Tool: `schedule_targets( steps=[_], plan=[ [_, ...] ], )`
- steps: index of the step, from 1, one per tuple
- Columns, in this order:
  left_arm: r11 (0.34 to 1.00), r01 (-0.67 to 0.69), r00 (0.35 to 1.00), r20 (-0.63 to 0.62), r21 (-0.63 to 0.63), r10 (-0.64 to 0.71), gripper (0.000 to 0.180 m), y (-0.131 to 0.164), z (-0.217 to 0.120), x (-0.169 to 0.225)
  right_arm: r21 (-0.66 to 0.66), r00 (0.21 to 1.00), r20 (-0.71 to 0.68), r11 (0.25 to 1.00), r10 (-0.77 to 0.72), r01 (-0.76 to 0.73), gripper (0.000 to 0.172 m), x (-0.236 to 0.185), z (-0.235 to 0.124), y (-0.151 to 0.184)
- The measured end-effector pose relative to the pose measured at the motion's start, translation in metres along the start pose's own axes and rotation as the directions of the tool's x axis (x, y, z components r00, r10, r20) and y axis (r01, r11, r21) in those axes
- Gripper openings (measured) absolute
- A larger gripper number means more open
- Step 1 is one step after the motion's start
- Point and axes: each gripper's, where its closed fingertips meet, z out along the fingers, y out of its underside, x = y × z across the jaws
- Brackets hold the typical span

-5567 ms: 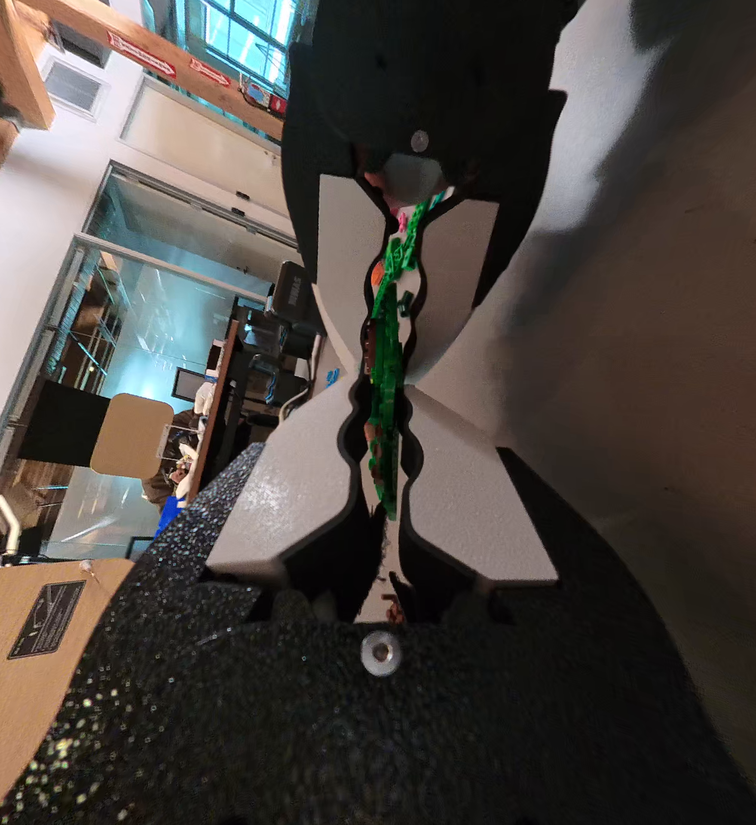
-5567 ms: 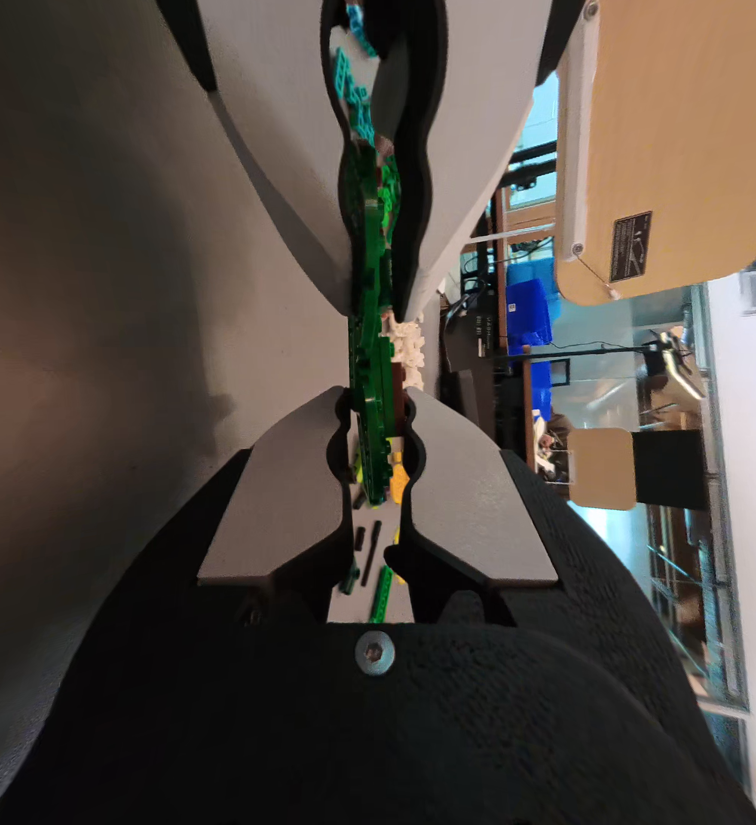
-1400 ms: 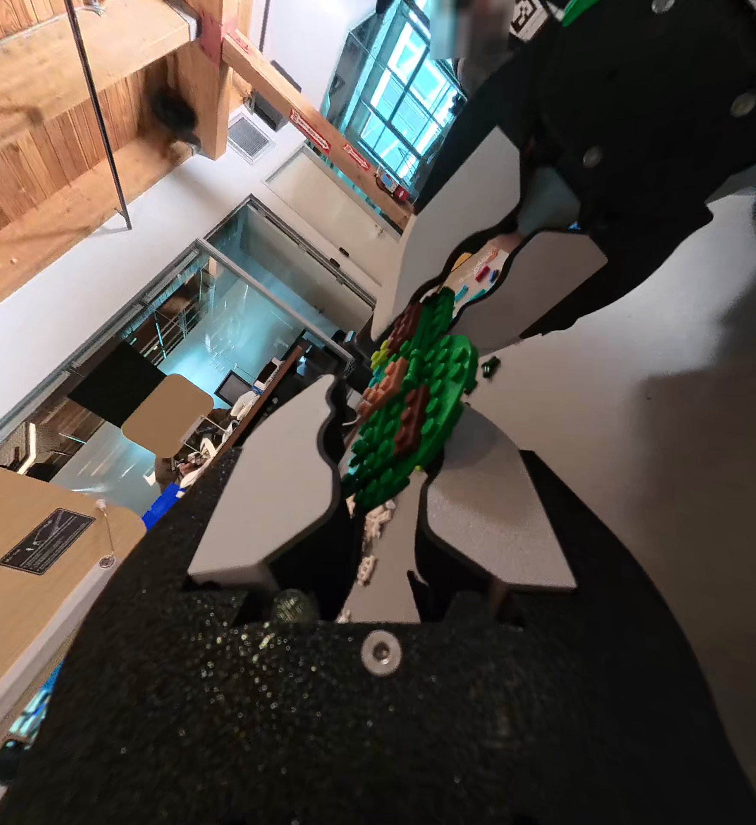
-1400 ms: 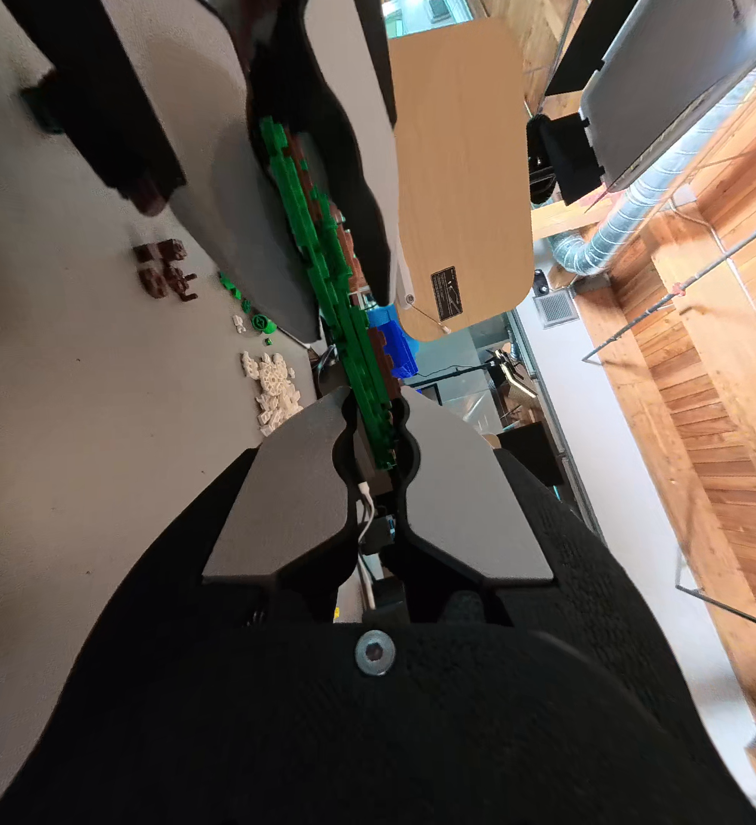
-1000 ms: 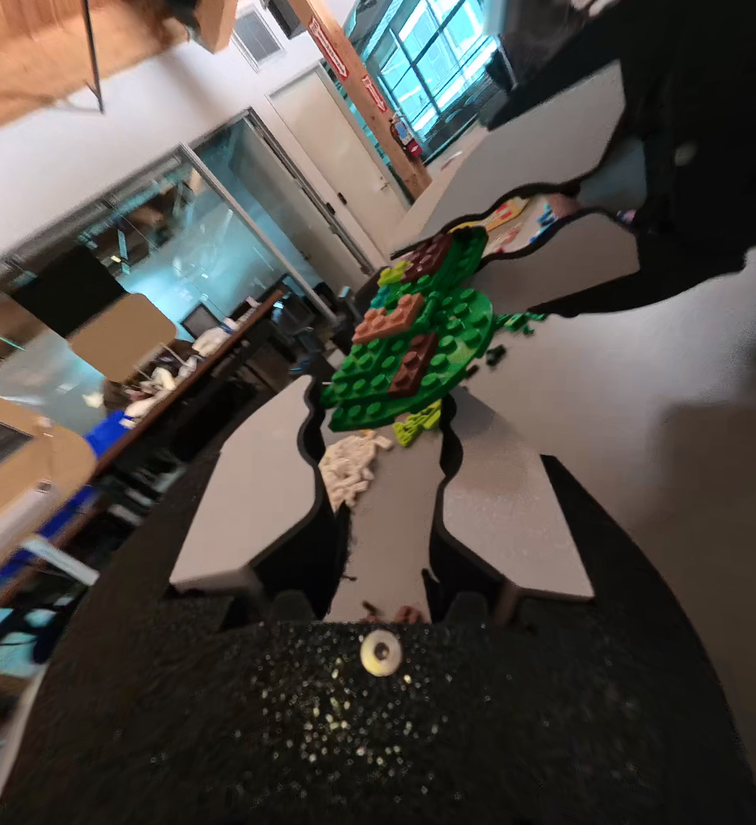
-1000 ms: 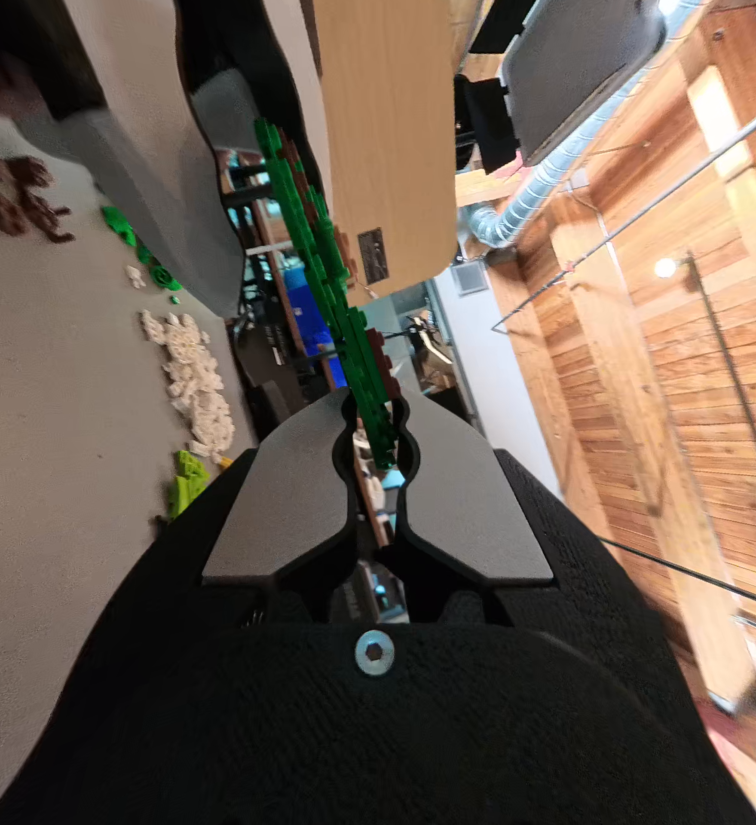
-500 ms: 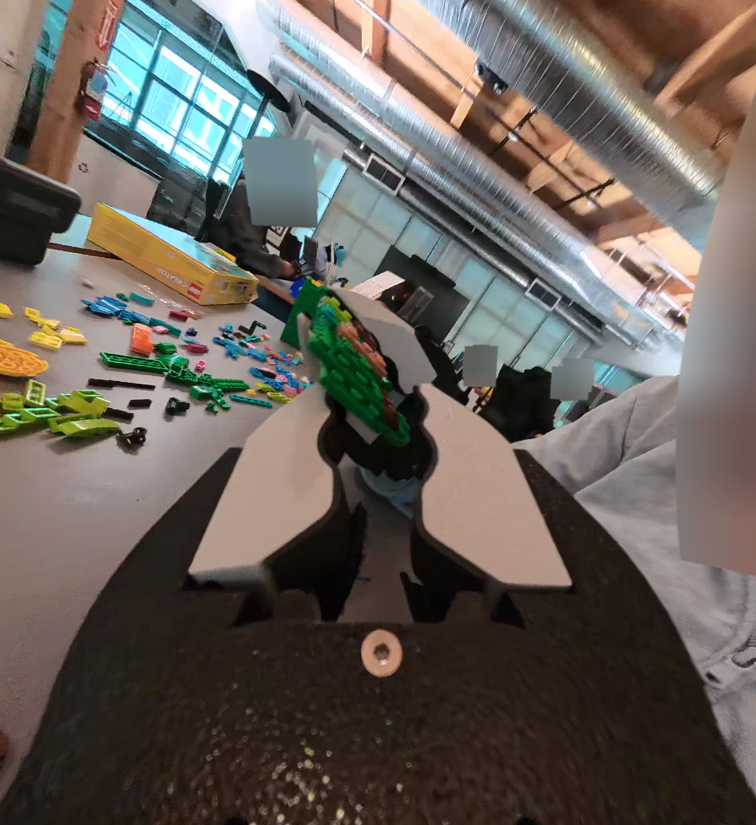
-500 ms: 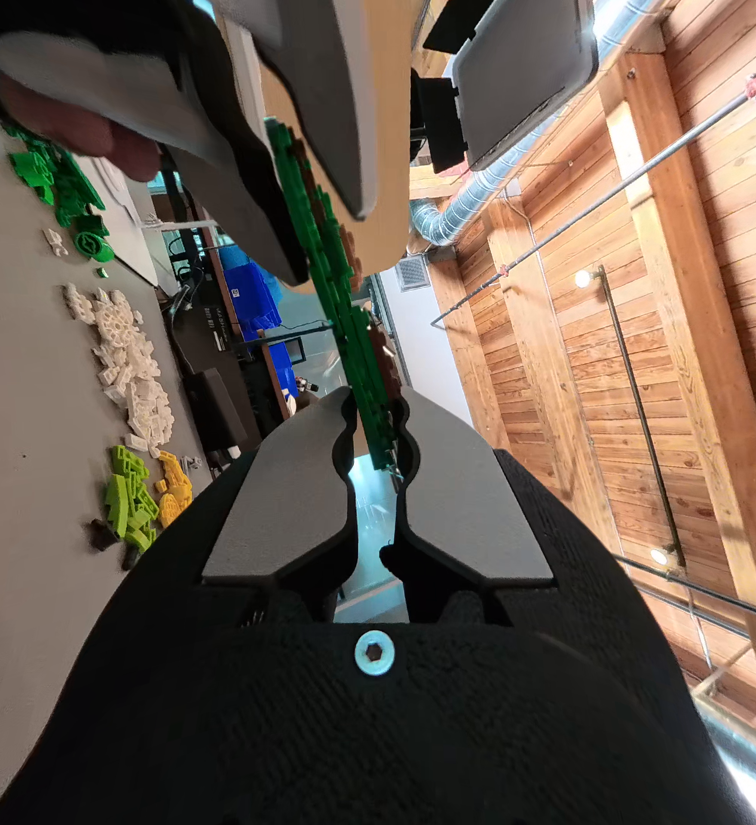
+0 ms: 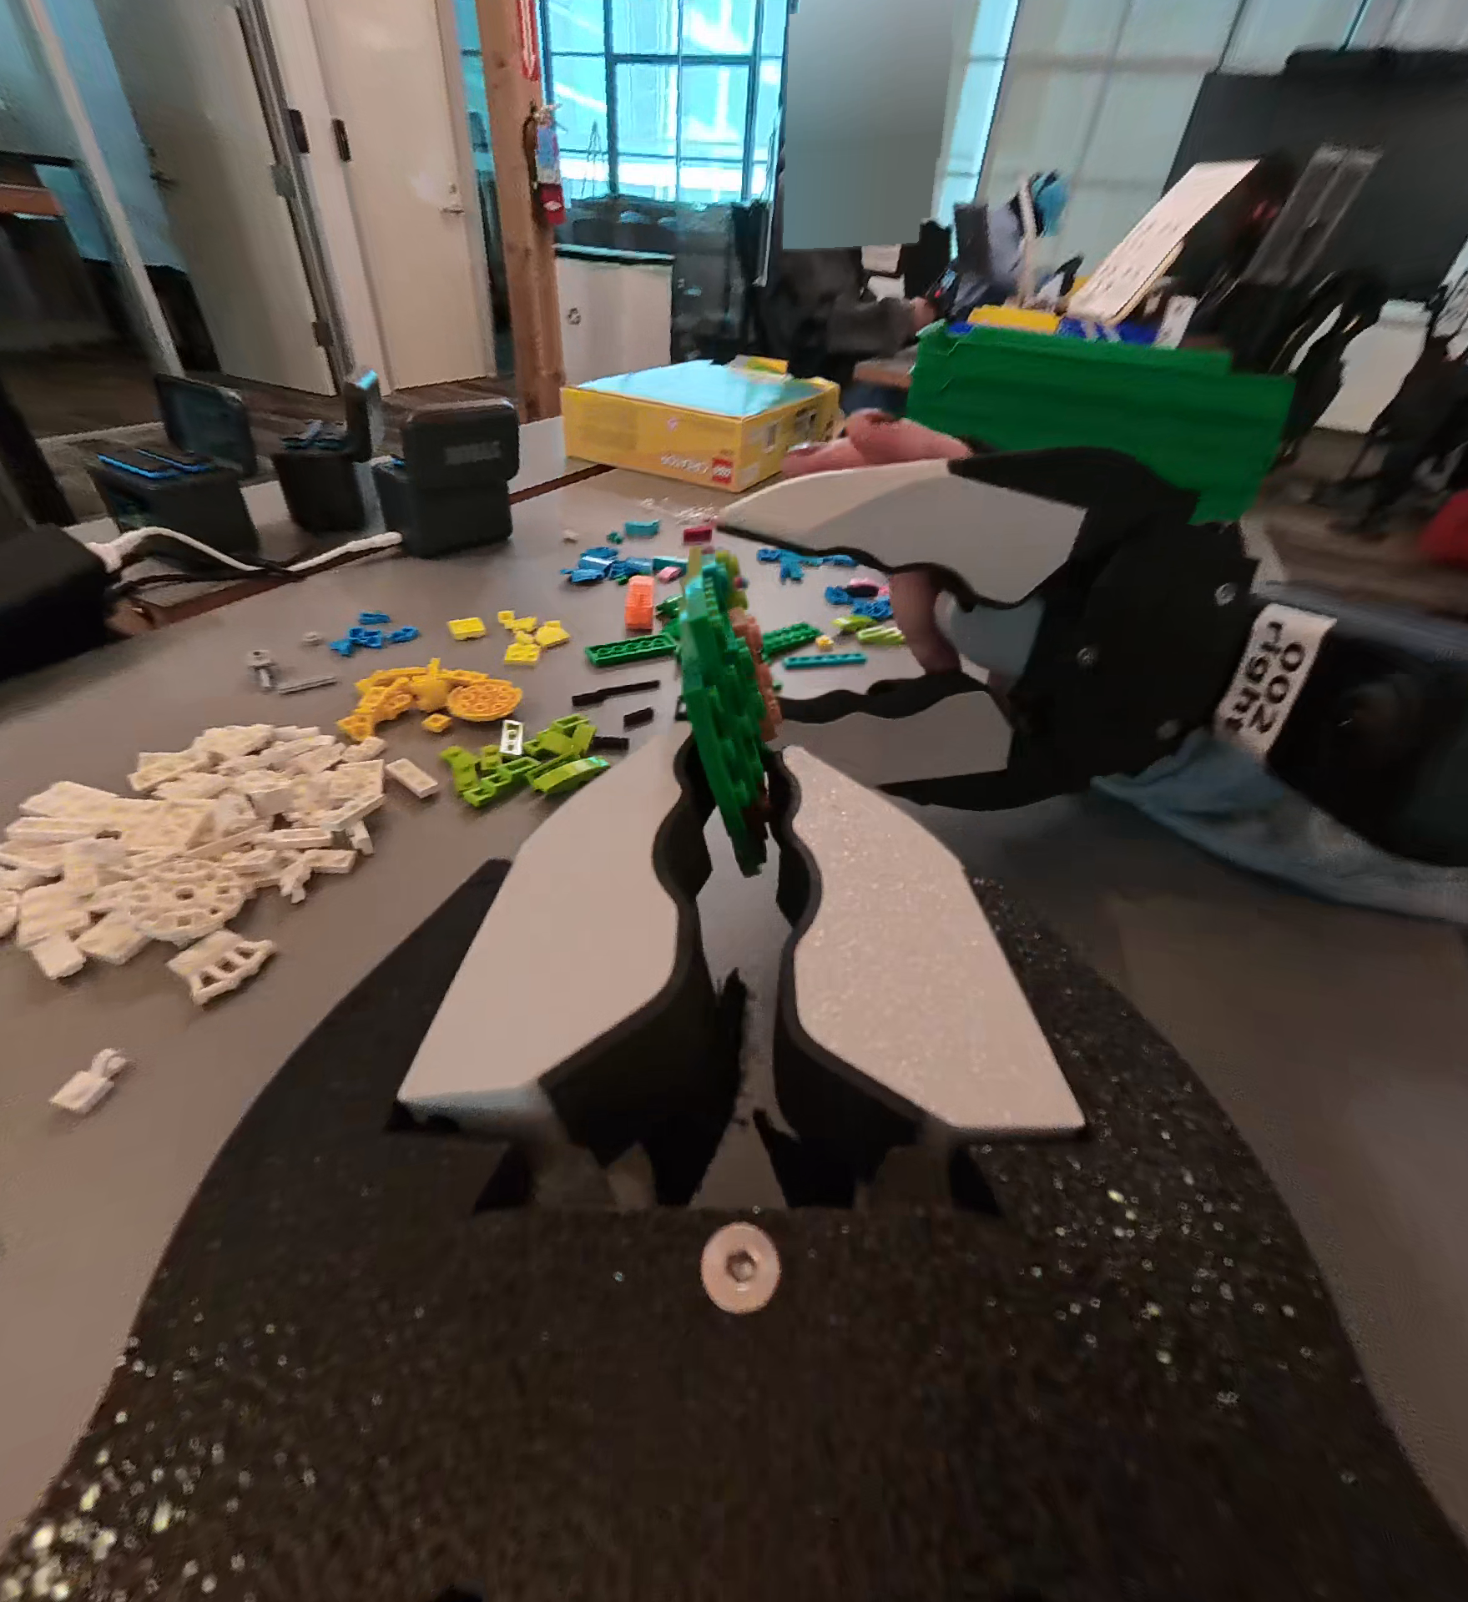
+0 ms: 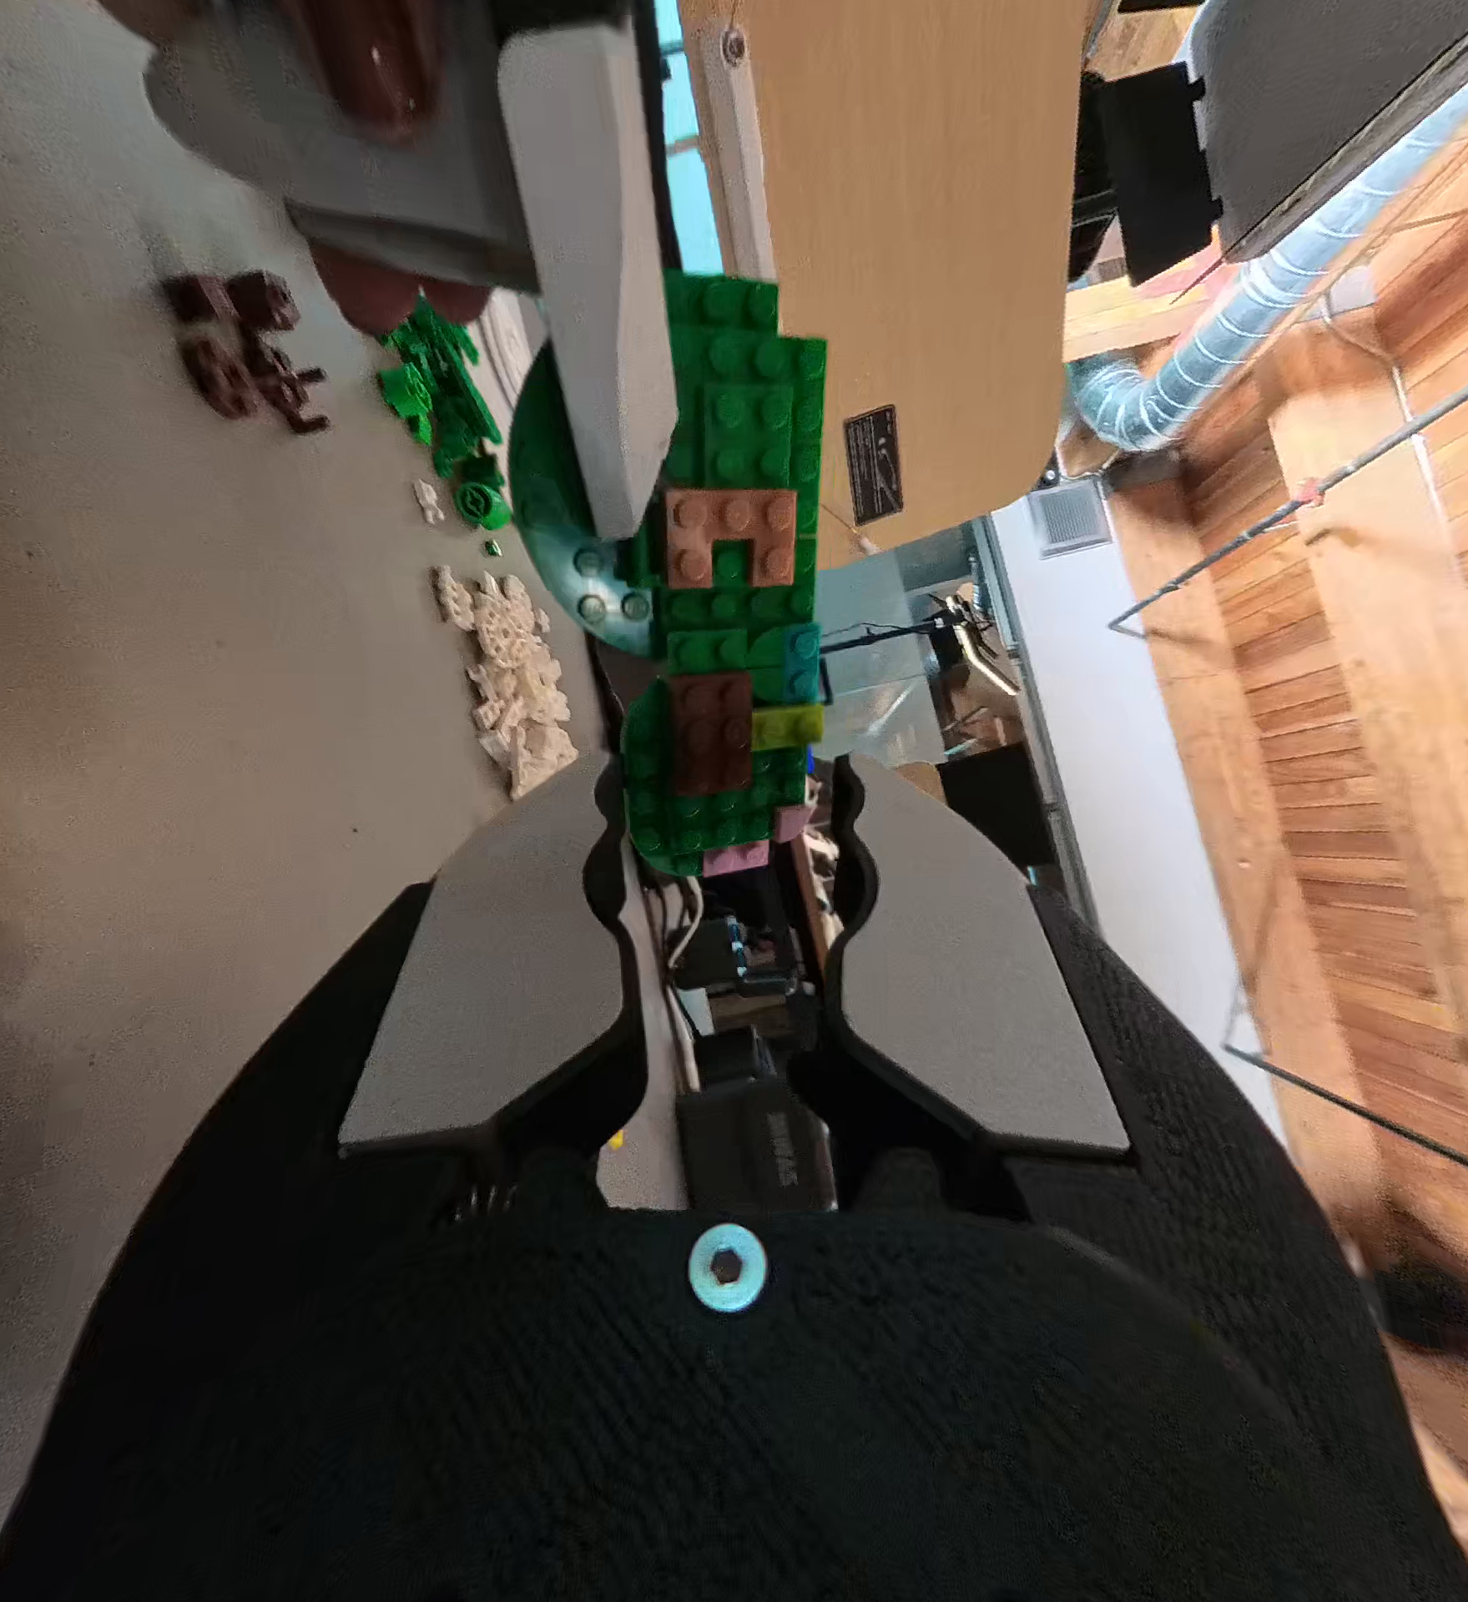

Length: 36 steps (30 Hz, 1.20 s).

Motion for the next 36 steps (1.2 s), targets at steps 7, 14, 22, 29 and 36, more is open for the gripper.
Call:
schedule_targets(
  steps=[7, 14, 22, 29, 36],
  plan=[
    [0.997, -0.057, 0.998, 0.015, -0.047, 0.058, 0.012, 0.006, 0.002, 0.0, 0.031, 0.999, 0.04, 0.999, 0.008, -0.009, 0.055, -0.009, 0.0, -0.012],
    [0.764, -0.61, 0.774, 0.049, -0.213, 0.631, 0.011, 0.018, -0.001, 0.001, 0.061, 0.963, 0.221, 0.983, 0.155, -0.173, 0.051, -0.026, -0.005, -0.015],
    [0.851, -0.524, 0.85, -0.088, -0.025, 0.52, 0.011, 0.009, -0.002, 0.036, -0.029, 0.715, 0.547, 0.864, 0.435, -0.503, 0.026, -0.05, -0.022, -0.026],
    [0.988, -0.037, 0.961, -0.267, 0.147, 0.076, 0.006, -0.024, -0.015, 0.042, -0.216, 0.138, 0.717, 0.405, 0.684, -0.889, 0.026, -0.028, -0.035, -0.056],
    [0.956, 0.224, 0.879, -0.462, 0.189, -0.115, 0.005, -0.042, -0.027, 0.053, -0.316, -0.221, 0.821, 0.096, 0.527, -0.944, 0.016, -0.006, -0.053, -0.086]
  ],
)
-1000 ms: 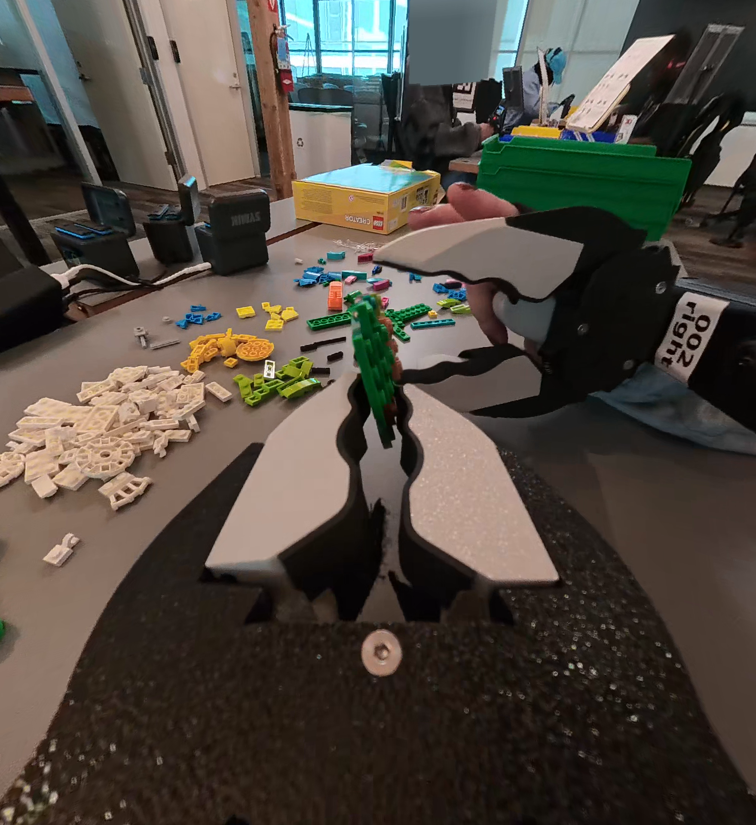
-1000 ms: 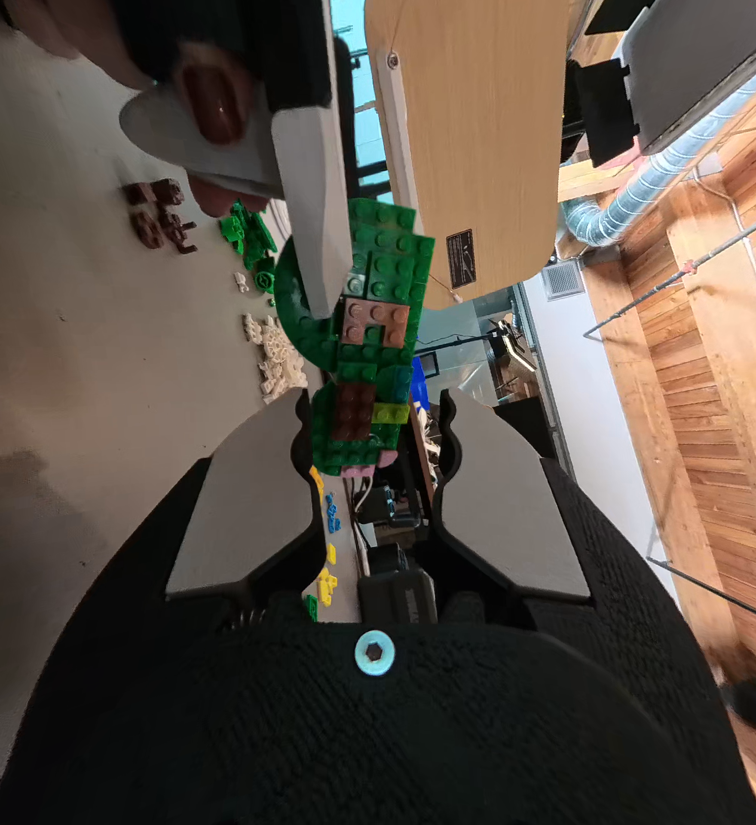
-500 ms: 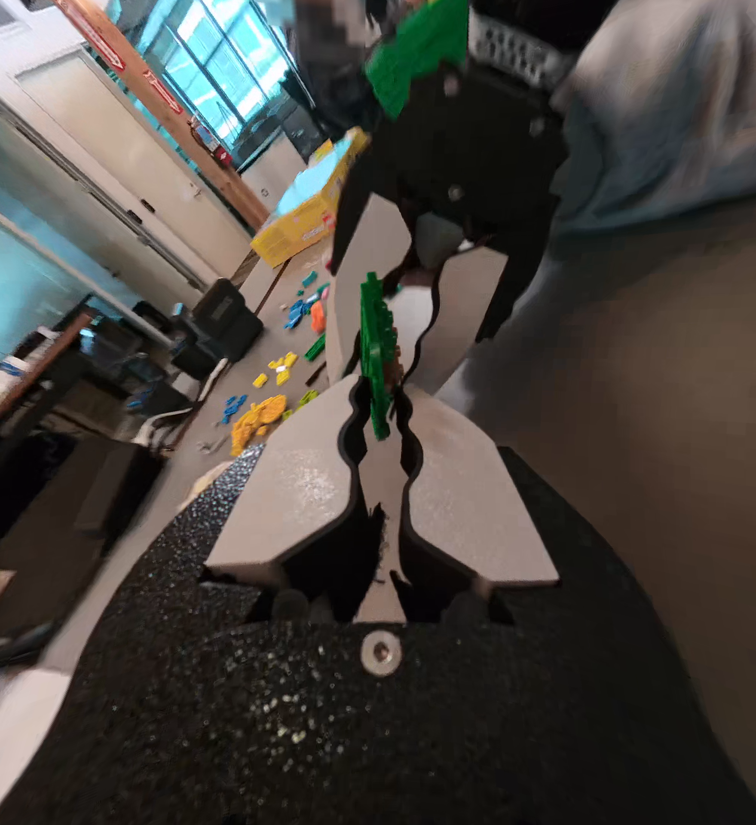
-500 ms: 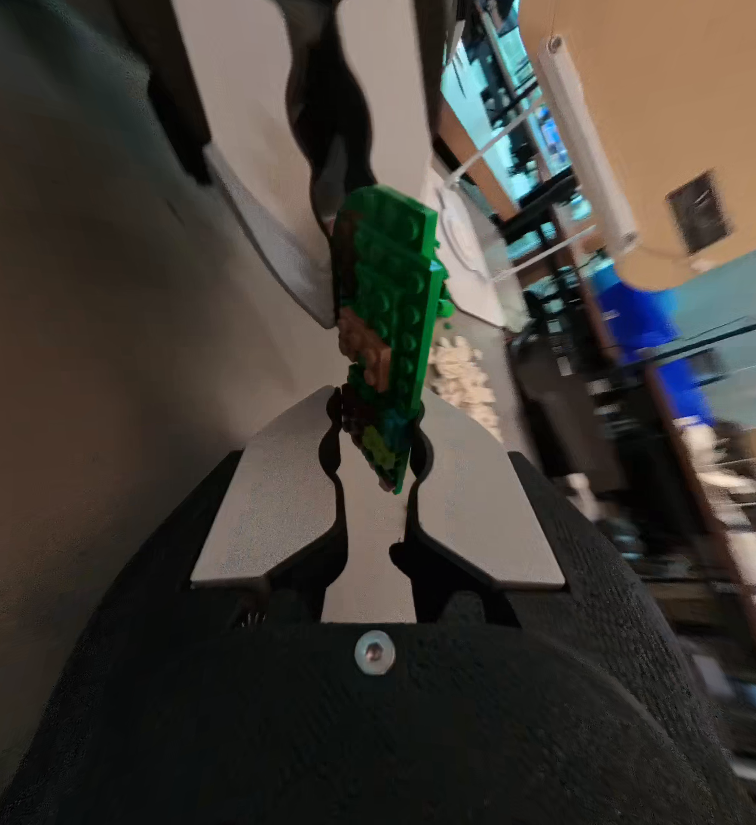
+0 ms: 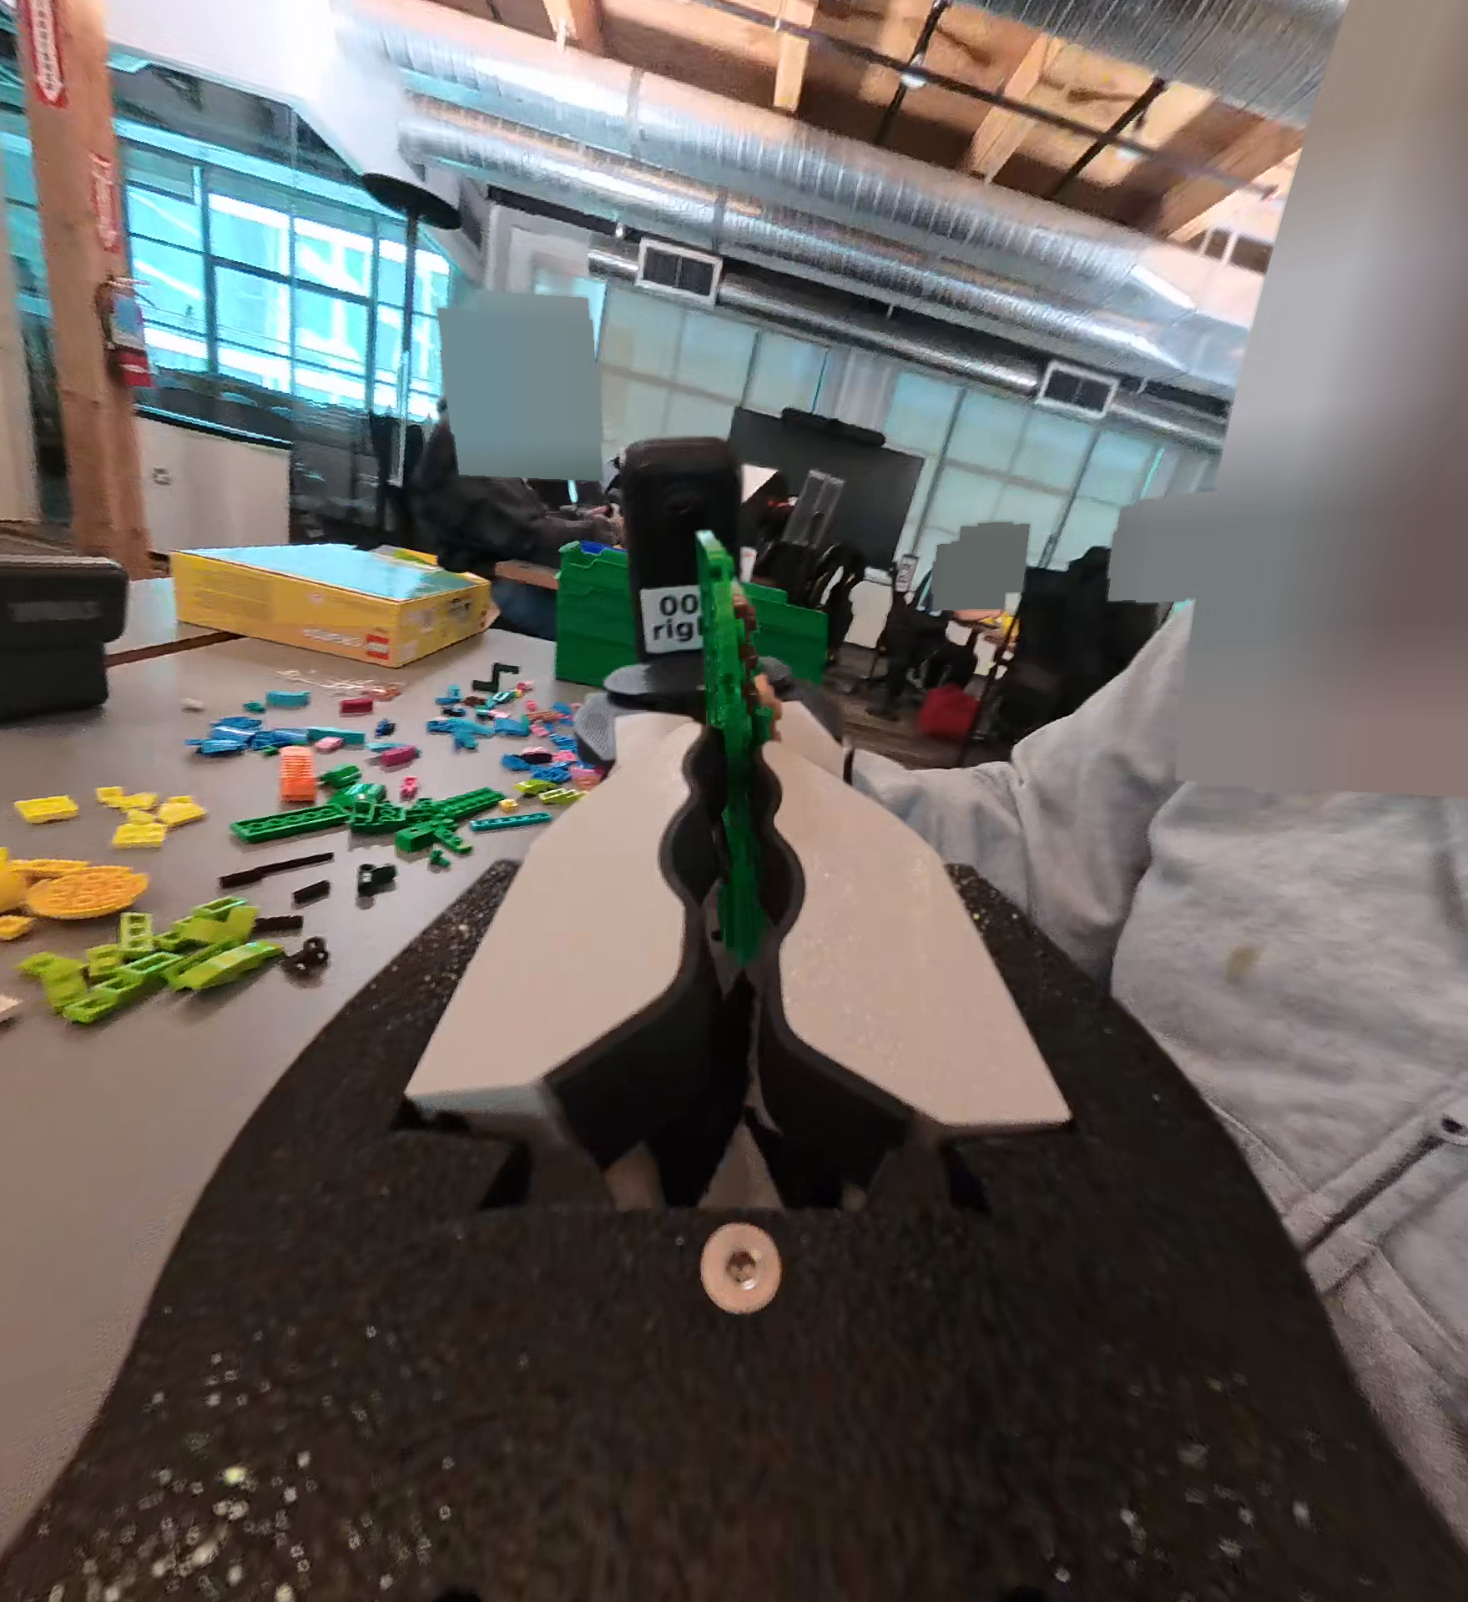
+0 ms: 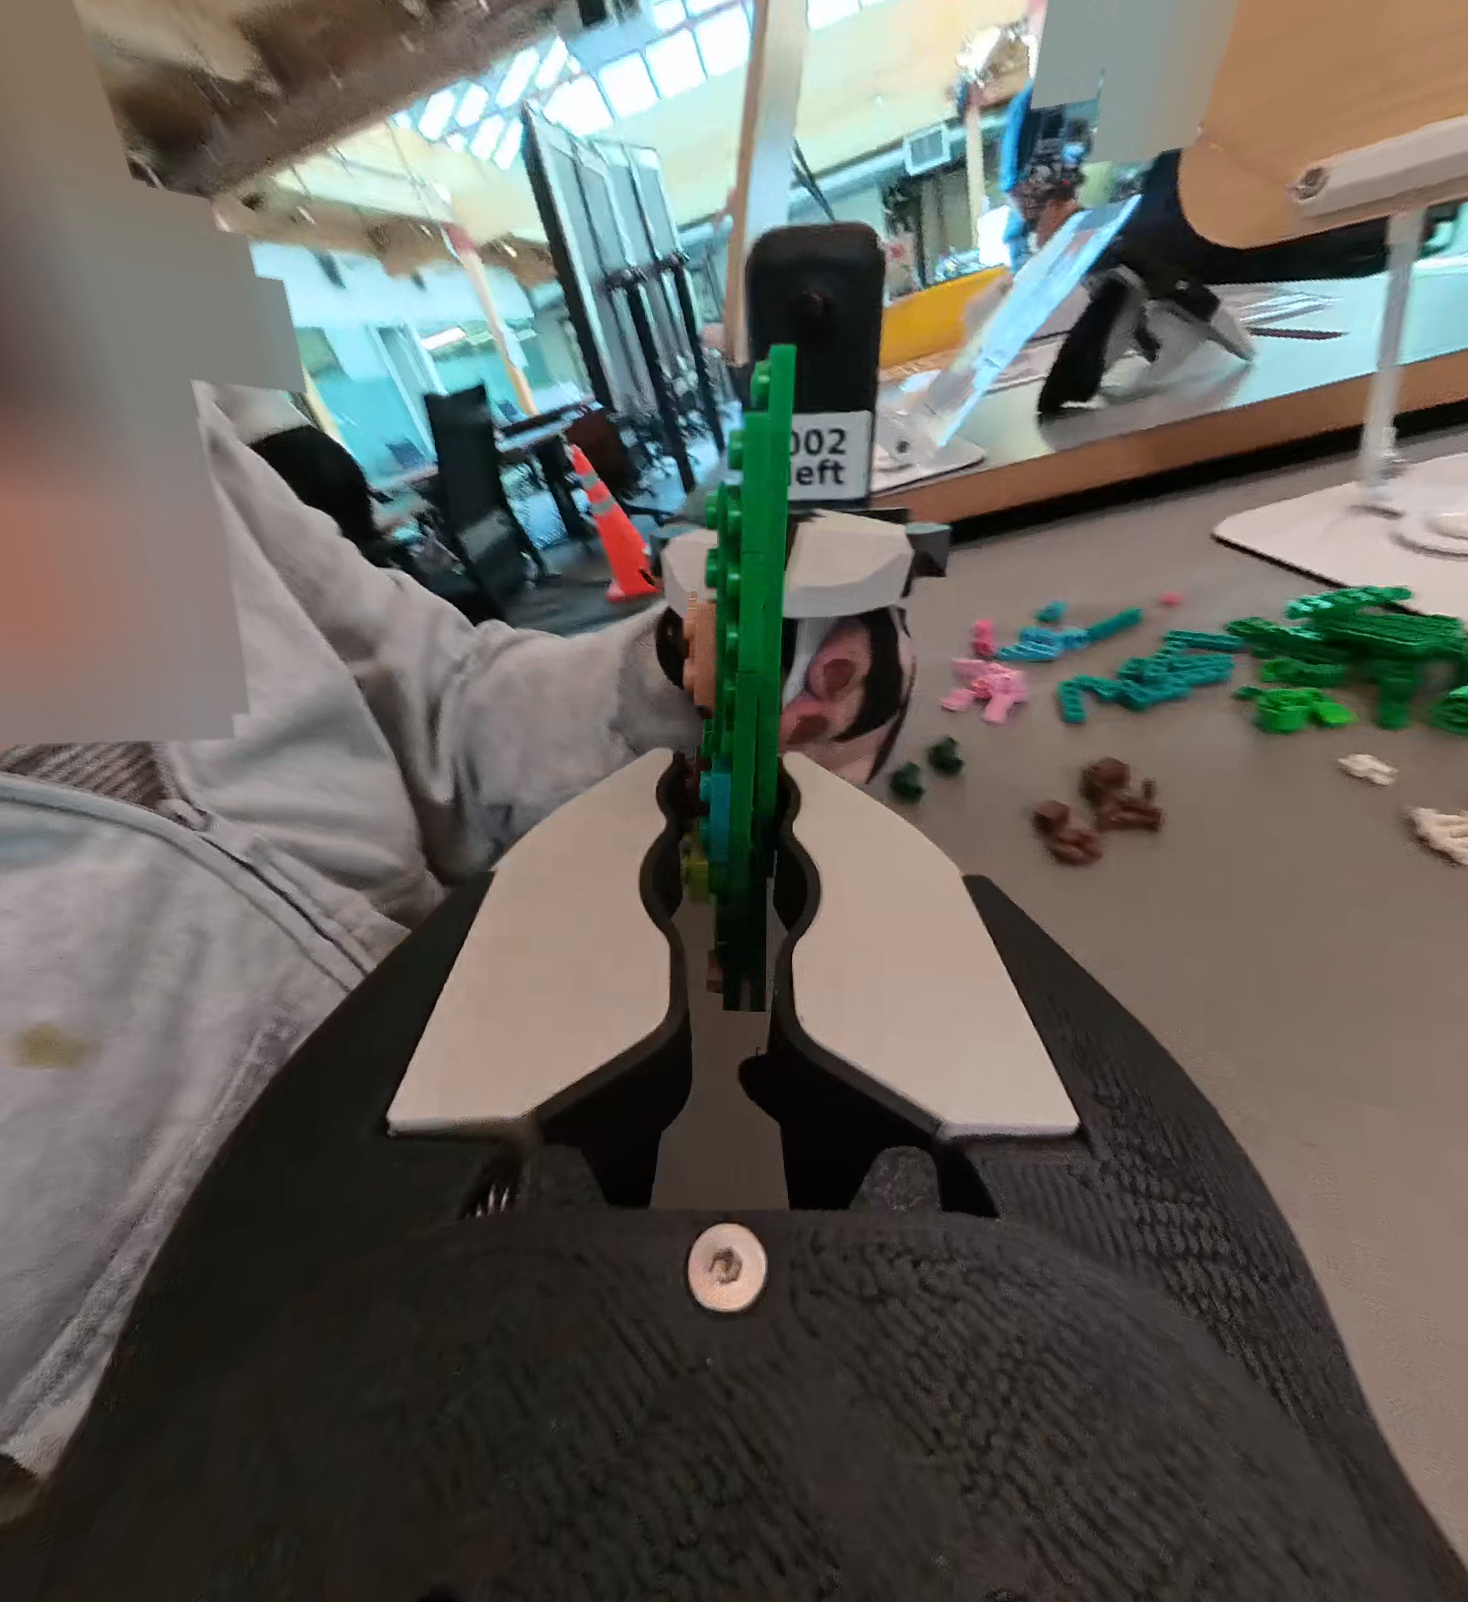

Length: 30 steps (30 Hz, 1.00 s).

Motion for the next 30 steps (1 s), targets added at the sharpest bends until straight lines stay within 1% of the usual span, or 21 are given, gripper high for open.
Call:
schedule_targets(
  steps=[3, 7, 11, 15, 21, 30],
  plan=[
    [0.999, 0.048, 0.997, -0.058, 0.016, -0.047, 0.006, -0.001, 0.002, 0.007, 0.034, 0.993, 0.098, 0.997, 0.071, -0.074, 0.016, -0.008, -0.001, -0.002],
    [0.996, 0.082, 0.989, -0.126, 0.043, -0.076, 0.007, -0.004, 0.003, 0.017, 0.06, 0.96, 0.232, 0.983, 0.155, -0.173, 0.016, -0.022, -0.001, -0.007],
    [0.994, 0.102, 0.983, -0.155, 0.047, -0.094, 0.008, -0.004, 0.003, 0.02, 0.069, 0.922, 0.319, 0.964, 0.222, -0.256, 0.017, -0.026, -0.003, -0.009],
    [0.989, 0.135, 0.976, -0.178, 0.058, -0.123, 0.009, -0.004, 0.003, 0.021, 0.071, 0.896, 0.363, 0.952, 0.254, -0.299, 0.017, -0.028, -0.004, -0.01],
    [0.987, 0.152, 0.971, -0.194, 0.057, -0.138, 0.009, -0.004, 0.003, 0.022, 0.06, 0.883, 0.388, 0.948, 0.266, -0.312, 0.017, -0.03, -0.004, -0.01],
    [0.98, 0.192, 0.952, -0.254, 0.058, -0.171, 0.011, -0.004, 0.003, 0.029, 0.036, 0.798, 0.504, 0.915, 0.33, -0.401, 0.018, -0.038, -0.007, -0.011]
  ],
)
